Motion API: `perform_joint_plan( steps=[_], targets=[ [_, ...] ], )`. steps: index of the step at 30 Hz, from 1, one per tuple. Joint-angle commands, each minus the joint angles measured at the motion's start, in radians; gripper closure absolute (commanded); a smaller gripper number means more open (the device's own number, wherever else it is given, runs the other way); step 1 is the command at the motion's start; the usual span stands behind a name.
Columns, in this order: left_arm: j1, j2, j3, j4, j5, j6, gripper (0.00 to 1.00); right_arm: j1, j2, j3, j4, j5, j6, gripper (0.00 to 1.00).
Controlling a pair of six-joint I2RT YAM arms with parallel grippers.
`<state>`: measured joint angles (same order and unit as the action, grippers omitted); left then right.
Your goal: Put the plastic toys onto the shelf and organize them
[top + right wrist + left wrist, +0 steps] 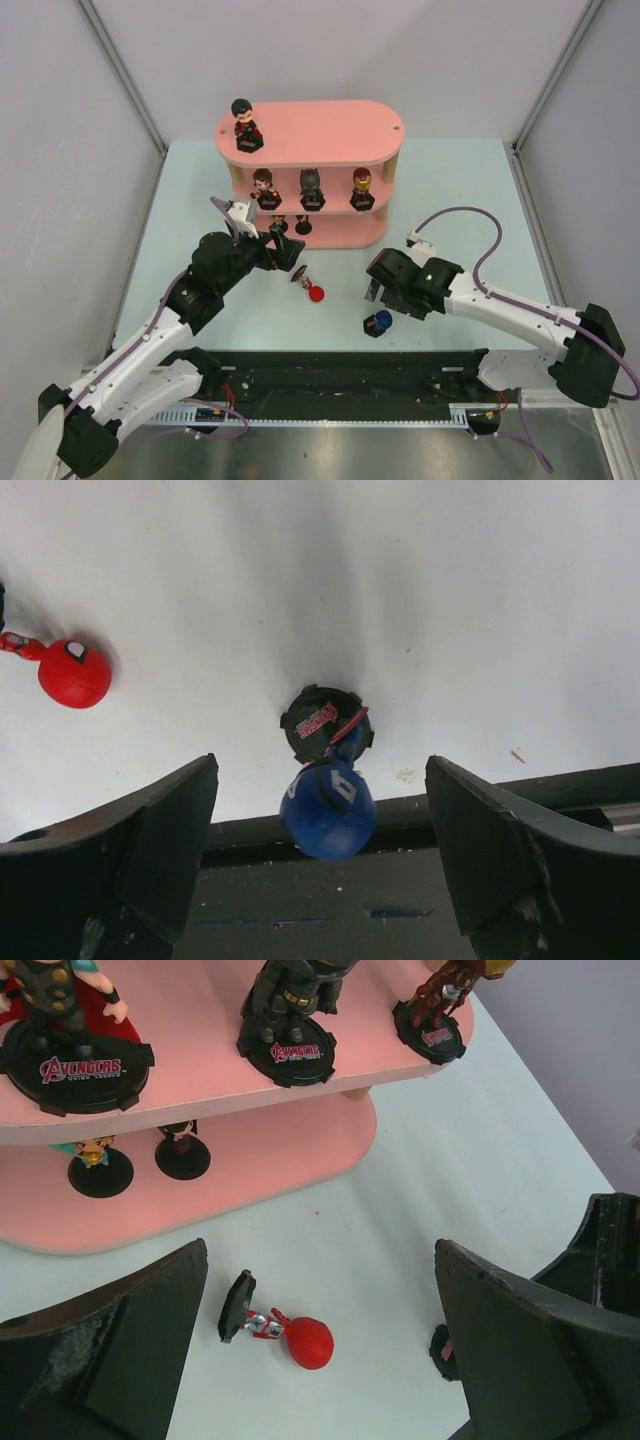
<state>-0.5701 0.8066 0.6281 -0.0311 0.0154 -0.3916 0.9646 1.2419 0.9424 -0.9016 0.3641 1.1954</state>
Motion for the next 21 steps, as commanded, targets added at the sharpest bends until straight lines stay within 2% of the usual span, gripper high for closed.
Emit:
perform_joint_plan(
  steps=[1, 15, 21],
  targets=[
    [-0.005, 0.011, 0.039, 0.028, 0.040, 0.013, 0.00, -0.003, -0.065, -0.025, -0.006, 0.087, 0.049, 0.09],
    [-0.005, 0.014, 0.041, 0.026, 0.041, -0.006, 0.00, -0.041, -0.104, -0.086, 0.066, 0.231, 0.036, 0.09],
    [-0.005, 0.014, 0.047, 0.026, 0.043, -0.016, 0.00, -0.049, -0.137, -0.086, 0.099, 0.162, 0.013, 0.11]
  ],
)
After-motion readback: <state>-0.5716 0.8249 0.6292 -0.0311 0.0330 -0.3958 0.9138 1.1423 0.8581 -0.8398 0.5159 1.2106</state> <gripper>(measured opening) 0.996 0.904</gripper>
